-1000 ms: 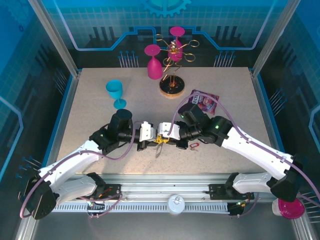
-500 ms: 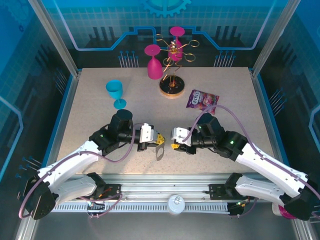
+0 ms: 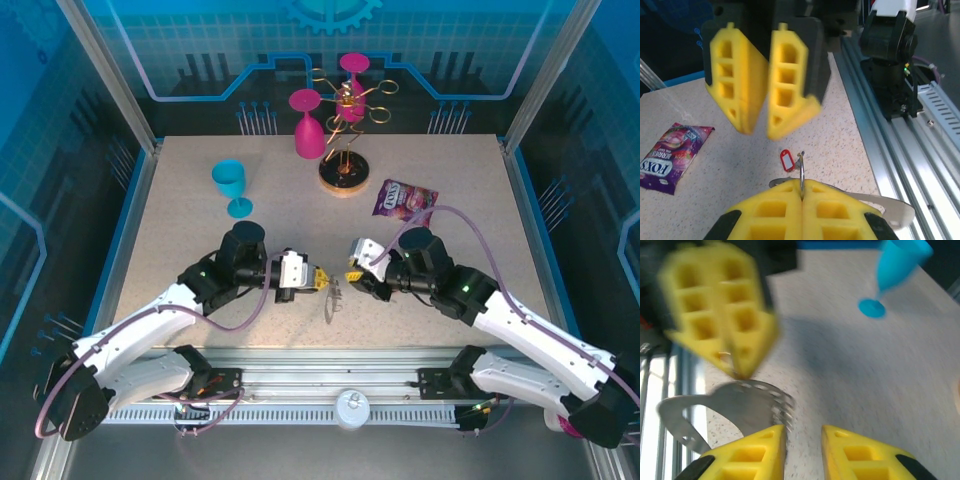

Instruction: Put the keys on the keyring

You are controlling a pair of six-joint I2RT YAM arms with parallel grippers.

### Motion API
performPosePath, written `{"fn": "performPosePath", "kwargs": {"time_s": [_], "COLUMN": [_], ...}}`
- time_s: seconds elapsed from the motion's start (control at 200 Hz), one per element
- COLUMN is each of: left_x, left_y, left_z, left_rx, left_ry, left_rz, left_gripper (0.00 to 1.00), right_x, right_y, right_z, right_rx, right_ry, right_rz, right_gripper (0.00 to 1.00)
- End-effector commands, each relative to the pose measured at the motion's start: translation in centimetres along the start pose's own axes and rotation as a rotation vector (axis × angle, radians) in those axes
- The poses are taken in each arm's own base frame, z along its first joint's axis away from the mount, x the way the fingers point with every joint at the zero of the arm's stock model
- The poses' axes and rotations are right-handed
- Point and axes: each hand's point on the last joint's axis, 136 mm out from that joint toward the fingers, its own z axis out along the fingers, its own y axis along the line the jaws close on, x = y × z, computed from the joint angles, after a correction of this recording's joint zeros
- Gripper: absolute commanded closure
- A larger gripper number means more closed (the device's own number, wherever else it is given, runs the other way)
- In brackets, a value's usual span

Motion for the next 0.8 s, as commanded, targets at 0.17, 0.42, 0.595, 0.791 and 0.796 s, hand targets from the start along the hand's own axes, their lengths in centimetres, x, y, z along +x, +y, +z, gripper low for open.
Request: {"fn": "performPosePath", "kwargs": {"time_s": [0.17,0.42,0.595,0.791,0.796], "left_x": [1.8,2.8,3.2,3.2,3.2], "left_y": [1.8,2.6,2.5,2.3,2.3], "left_z": [0.4,0.4,0.3,0.4,0.4], "left_rx": [-0.112,-0.157,-0.163,-0.152,-0.152], "left_ry": [0.060,0.106,0.116,0.112,0.112], "left_rz": [0.007,-0.011,0.001,0.003,0.003], "left_gripper": [1.00,1.00,1.00,1.00,1.00], "right_x": [14.1,16.6,17.6,17.7,17.7], "right_y": [-5.3,-5.1,-5.1,-4.9,-4.9], "right_z": [-3.3,0.5,2.8,4.9,4.9], "right_rx": [0.522,0.407,0.427,0.446,0.447], "right_ry": [0.519,0.699,0.777,0.800,0.801], "right_rz": [0.681,0.815,0.828,0.816,0.817], "right_gripper": [0.78,0.72,0.65,0.59,0.59]}}
